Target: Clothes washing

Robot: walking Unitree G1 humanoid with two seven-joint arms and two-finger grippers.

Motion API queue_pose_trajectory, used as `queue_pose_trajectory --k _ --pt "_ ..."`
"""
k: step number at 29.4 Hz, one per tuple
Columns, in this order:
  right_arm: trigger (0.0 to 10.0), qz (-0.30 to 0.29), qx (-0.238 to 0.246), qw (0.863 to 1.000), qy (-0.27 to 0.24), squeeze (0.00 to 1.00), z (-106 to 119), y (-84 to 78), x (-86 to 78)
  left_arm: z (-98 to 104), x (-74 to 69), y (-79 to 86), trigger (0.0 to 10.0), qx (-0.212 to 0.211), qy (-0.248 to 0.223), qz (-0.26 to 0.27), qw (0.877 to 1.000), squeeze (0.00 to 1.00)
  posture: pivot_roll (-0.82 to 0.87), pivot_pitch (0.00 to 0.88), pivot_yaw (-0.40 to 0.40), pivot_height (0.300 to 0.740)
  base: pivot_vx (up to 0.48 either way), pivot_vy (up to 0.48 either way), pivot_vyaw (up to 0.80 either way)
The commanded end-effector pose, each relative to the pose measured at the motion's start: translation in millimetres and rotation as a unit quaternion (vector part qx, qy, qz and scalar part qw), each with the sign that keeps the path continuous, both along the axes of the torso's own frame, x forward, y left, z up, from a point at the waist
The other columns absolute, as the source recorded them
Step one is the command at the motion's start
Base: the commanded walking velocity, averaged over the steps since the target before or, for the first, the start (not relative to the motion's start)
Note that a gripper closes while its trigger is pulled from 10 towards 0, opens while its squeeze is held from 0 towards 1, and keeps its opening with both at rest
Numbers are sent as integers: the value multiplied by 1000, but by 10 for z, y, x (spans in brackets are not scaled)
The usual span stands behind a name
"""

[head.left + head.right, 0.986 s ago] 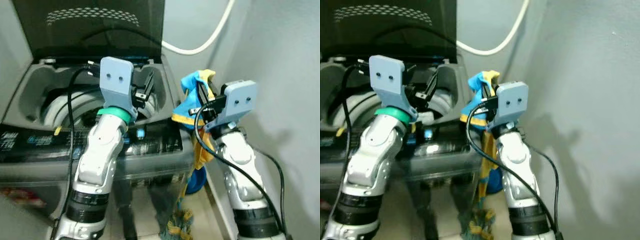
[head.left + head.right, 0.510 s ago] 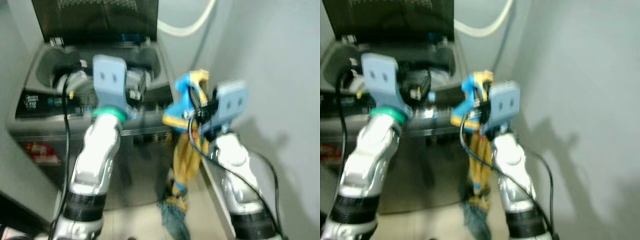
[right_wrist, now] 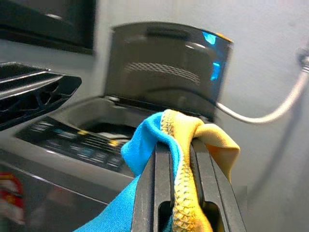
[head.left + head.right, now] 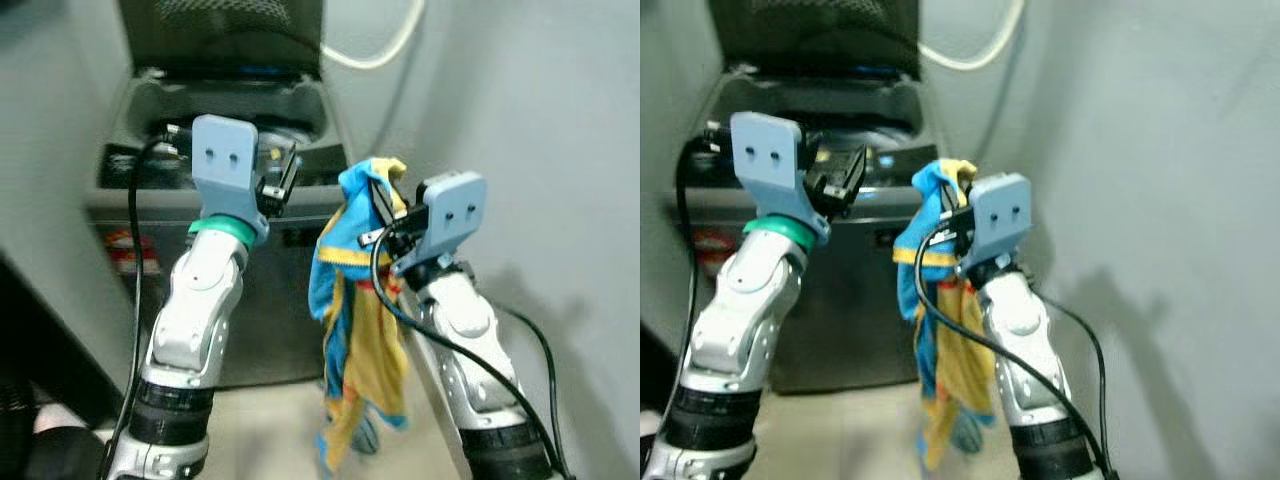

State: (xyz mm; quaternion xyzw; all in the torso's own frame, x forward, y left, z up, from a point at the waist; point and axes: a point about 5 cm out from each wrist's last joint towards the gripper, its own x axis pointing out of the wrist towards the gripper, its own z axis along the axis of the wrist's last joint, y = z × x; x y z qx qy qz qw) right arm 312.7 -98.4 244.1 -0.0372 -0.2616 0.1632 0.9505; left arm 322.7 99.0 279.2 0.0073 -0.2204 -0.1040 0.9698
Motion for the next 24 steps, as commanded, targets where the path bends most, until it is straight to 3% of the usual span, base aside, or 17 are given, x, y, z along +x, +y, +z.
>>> queue_pose_trajectory --k 1,22,24 --pt "10000 1 1 1000 -11 0 59 -2 -11 -25 4 -9 10000 8 5 2 1000 0 70 0 2 720 0 0 788" --pt "10000 -6 1 1000 -1 0 8 -30 15 -93 31 -10 10000 25 16 13 999 0 70 0 0 720 0 0 785" --pt "10000 -22 9 1000 5 0 -3 -65 38 -100 36 -6 10000 24 19 14 999 0 70 0 2 720 0 0 0"
